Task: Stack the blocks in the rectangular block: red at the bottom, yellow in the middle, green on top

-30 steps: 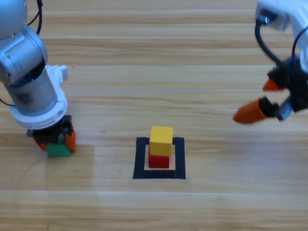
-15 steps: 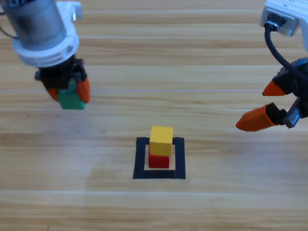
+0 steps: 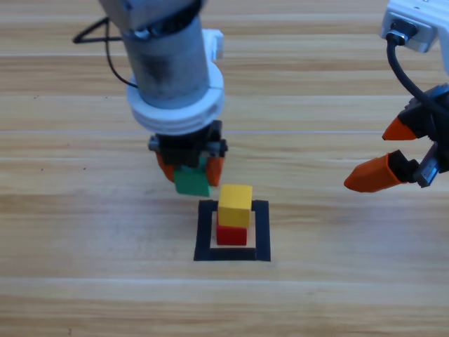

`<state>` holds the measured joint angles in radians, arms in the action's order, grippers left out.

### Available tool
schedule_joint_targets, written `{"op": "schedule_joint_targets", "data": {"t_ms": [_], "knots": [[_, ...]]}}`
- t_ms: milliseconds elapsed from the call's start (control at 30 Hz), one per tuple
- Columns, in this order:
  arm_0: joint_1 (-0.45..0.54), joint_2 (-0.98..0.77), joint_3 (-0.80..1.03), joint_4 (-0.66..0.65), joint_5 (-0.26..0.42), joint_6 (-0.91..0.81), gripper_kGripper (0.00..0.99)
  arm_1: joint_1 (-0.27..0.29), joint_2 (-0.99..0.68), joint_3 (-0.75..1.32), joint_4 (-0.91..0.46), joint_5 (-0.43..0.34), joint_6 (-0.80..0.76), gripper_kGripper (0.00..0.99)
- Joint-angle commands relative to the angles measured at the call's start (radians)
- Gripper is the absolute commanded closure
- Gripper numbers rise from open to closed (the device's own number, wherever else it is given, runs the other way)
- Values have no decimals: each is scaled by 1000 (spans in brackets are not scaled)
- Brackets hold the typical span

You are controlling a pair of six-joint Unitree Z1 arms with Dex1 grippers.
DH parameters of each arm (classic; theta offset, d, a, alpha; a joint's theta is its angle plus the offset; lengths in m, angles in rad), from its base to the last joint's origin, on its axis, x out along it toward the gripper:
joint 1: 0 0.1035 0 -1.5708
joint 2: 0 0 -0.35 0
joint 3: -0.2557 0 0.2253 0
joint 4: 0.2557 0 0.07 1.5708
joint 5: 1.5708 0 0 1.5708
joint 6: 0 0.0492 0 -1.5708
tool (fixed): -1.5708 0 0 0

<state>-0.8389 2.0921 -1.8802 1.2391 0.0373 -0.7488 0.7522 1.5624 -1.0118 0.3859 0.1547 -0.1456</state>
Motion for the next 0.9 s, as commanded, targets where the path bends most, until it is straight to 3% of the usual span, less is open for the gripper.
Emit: {"op": "schedule_joint_targets", "data": {"t_ms": [33, 900], "knots": [[-42, 106, -62, 42, 3, -46, 889, 18, -12, 35, 11, 6, -12, 0], [-63, 174, -165, 72, 0, -113, 887, 18, -21, 42, 11, 5, -17, 0]]}}
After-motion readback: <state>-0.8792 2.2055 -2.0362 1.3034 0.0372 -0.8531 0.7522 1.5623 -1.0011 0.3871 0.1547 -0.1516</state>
